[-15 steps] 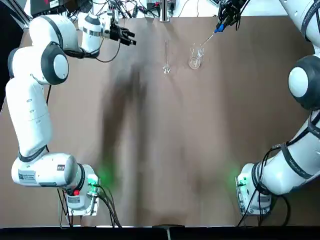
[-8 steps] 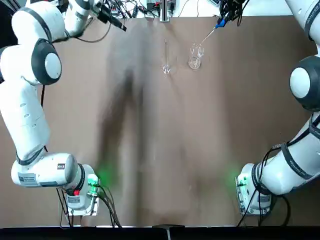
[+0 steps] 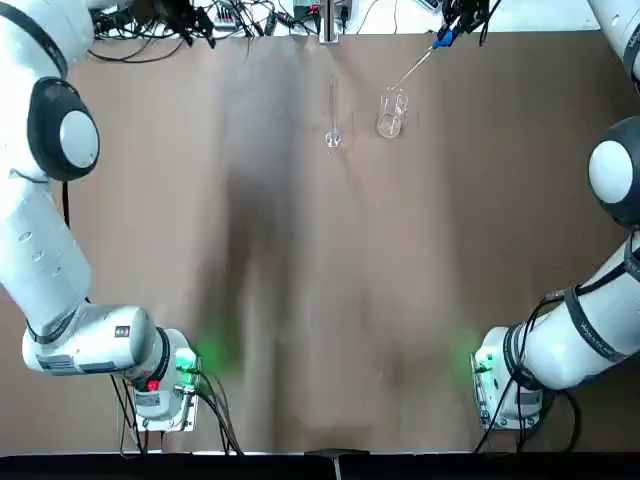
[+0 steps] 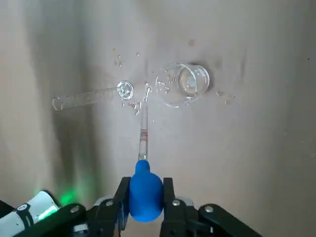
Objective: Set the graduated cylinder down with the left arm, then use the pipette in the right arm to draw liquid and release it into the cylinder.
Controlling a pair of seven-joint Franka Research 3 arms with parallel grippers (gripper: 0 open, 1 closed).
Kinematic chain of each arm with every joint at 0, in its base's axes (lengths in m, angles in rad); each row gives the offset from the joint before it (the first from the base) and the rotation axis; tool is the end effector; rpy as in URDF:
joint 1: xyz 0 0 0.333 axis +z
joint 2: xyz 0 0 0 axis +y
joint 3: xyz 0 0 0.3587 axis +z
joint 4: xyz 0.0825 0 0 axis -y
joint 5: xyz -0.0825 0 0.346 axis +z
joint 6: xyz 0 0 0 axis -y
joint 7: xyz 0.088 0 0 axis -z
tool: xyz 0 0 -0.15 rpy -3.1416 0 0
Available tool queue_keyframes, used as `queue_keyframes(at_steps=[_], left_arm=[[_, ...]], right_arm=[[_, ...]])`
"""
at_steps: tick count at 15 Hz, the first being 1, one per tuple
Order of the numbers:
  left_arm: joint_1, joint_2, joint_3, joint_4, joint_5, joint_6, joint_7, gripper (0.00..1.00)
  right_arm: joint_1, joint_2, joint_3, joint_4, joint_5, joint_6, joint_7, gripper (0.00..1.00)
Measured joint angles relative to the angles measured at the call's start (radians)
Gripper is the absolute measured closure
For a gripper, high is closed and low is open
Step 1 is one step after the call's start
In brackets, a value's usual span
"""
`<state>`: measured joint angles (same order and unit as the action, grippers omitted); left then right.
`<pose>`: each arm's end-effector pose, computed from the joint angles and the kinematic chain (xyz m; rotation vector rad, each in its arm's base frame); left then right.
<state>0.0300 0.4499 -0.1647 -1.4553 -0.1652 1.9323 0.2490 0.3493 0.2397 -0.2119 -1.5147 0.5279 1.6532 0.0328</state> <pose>0.6702 -0.0900 0.4429 2.8815 -0.4506 0.0660 0.5776 0.1663 0.5400 -2.6716 -0.0511 0.1814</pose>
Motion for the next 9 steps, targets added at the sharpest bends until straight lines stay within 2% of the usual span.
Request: queue_keyframes(at_steps=[3, 5, 6, 9], left_arm=[[0.011, -0.086, 0.001, 0.000, 0.108, -0.150, -0.137, 0.01], [0.012, -0.149, 0.001, 0.000, 0.151, -0.229, -0.199, 0.00], [0.012, -0.206, 0.001, -0.001, 0.160, -0.287, -0.230, 0.01], [0.012, -0.257, 0.001, -0.005, 0.162, -0.305, -0.272, 0.00]], right_arm=[[0.001, -0.007, 0.008, 0.001, 0.018, -0.001, 0.013, 0.70], [0.002, -0.012, 0.009, 0.001, 0.026, -0.018, 0.020, 0.70], [0.003, -0.014, 0.010, 0.001, 0.030, -0.034, 0.023, 0.70], [0.017, -0.015, 0.011, 0.001, 0.058, -0.037, 0.026, 0.70]])
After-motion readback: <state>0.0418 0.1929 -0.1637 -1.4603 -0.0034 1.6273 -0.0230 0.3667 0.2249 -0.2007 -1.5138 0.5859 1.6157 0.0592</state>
